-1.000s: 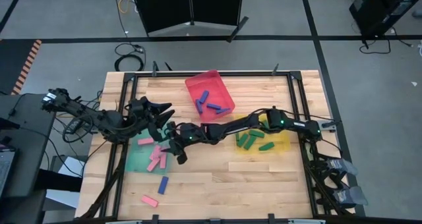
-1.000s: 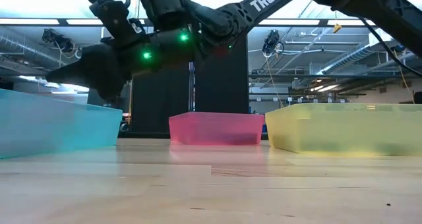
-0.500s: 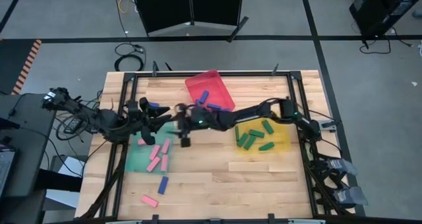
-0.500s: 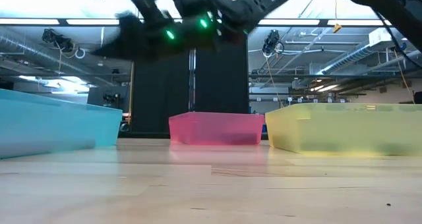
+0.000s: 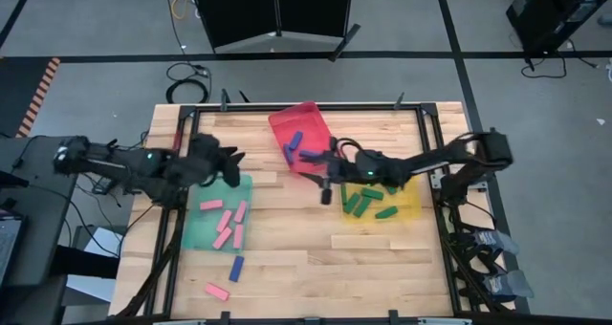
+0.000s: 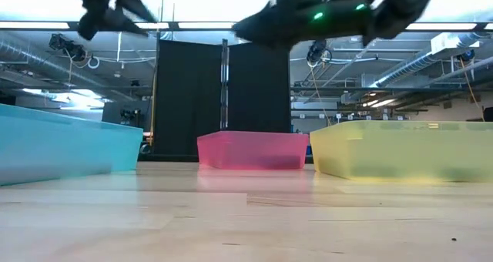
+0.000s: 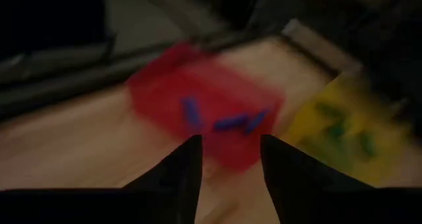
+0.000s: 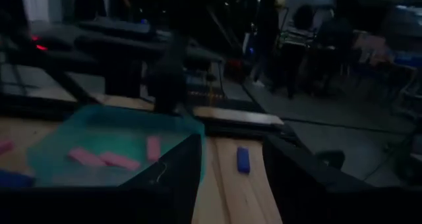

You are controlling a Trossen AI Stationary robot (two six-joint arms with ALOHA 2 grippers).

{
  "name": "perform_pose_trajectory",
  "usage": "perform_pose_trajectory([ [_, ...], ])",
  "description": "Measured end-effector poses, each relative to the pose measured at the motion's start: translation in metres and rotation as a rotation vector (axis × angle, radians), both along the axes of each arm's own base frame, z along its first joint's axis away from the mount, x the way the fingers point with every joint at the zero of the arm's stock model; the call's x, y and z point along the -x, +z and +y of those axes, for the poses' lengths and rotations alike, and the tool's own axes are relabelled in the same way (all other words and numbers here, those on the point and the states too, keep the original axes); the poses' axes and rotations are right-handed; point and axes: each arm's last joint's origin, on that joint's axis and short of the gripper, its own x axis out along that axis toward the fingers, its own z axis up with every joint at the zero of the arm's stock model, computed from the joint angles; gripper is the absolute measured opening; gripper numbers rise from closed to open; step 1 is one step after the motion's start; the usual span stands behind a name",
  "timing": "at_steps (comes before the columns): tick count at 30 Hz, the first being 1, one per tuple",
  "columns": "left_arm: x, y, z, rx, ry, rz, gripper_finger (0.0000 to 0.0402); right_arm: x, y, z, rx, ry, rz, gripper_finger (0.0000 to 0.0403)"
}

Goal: Sort blocks
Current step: Put the blue block into the red bin

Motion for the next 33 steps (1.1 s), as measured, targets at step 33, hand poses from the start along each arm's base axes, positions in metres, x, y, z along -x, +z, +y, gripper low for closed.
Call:
perform_pose_trajectory([
  [33, -0.041, -0.08, 0.185, 0.423, -0.348, 1.369, 0.0166, 0.131, 0.014, 0.055, 0.007, 0.111, -0.106, 0.0176],
])
